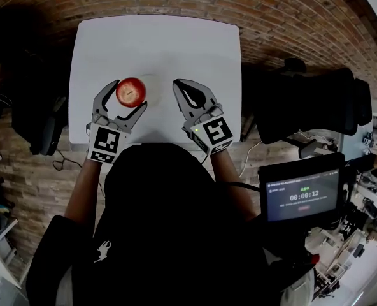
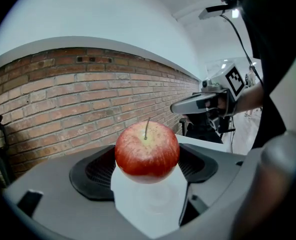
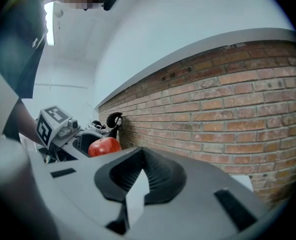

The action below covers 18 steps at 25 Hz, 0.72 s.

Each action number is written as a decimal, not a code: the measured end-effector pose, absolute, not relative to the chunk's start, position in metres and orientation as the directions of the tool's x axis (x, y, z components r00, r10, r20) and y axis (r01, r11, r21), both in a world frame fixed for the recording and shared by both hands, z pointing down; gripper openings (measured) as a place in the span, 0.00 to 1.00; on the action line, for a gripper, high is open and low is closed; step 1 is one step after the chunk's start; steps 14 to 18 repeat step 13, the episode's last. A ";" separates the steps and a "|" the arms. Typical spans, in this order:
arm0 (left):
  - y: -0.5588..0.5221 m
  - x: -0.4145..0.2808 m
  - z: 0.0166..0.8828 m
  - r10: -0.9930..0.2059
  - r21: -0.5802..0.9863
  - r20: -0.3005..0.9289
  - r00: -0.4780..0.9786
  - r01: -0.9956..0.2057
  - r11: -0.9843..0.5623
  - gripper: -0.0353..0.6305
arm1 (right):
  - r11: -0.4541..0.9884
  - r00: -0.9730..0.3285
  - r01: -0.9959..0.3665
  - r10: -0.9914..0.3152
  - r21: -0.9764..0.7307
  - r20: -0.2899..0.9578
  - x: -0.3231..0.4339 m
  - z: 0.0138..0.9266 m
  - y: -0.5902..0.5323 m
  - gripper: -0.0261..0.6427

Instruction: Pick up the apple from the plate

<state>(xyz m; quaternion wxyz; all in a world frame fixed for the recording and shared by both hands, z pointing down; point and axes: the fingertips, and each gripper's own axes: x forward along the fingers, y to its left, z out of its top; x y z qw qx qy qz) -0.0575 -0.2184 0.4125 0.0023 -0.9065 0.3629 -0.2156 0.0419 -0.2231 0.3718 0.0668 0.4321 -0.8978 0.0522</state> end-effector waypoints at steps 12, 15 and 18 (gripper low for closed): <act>-0.215 -0.059 0.416 -0.647 -0.143 0.413 0.641 -0.656 -0.741 0.65 | 0.619 -0.614 -0.784 -0.766 -0.037 0.192 0.041 0.373 -0.220 0.04; -0.215 -0.059 0.416 -0.647 -0.141 0.414 0.640 -0.657 -0.741 0.65 | 0.618 -0.612 -0.785 -0.766 -0.035 0.195 0.041 0.373 -0.220 0.04; -0.215 -0.059 0.416 -0.647 -0.141 0.414 0.640 -0.657 -0.741 0.65 | 0.618 -0.612 -0.785 -0.766 -0.035 0.195 0.041 0.373 -0.220 0.04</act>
